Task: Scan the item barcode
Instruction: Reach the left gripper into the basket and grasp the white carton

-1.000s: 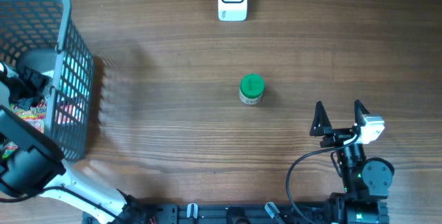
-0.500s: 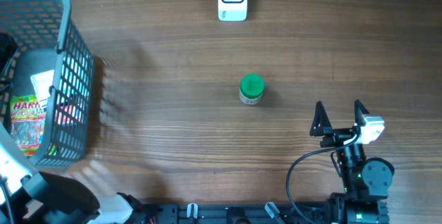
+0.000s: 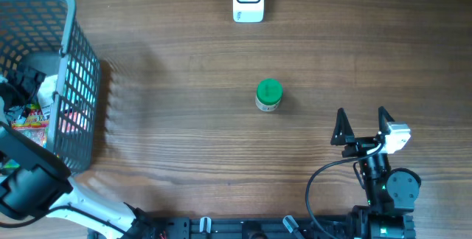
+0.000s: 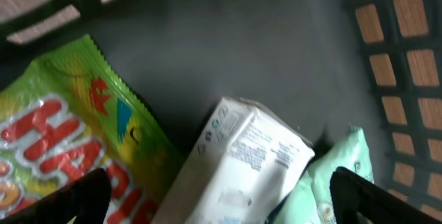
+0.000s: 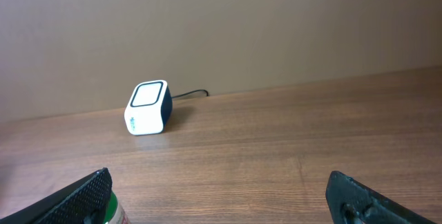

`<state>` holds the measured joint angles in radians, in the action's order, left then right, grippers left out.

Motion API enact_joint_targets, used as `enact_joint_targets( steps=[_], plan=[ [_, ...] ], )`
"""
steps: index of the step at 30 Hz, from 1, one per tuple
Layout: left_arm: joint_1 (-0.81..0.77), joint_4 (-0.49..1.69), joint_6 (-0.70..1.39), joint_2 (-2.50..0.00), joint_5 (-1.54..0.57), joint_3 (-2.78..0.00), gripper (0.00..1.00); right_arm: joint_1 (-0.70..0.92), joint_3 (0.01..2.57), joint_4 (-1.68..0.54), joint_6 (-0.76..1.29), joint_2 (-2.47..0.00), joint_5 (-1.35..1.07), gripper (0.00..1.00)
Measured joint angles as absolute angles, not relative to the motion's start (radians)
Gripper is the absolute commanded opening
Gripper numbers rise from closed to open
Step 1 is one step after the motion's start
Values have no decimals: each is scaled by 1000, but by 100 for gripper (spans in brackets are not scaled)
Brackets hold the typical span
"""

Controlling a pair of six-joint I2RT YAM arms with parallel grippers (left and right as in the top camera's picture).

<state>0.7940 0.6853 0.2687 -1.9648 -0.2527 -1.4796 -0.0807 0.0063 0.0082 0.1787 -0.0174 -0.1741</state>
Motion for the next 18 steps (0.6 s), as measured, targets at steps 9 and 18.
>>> enact_joint_targets(
  steps=[9, 18],
  plan=[
    [794, 629, 218, -2051, -360, -1480, 80, -81, 6, 8, 179, -17, -174, 100],
    [798, 676, 164, -2081, -509, -1486, 10, -81, 6, 8, 179, -17, -174, 100]
  ],
)
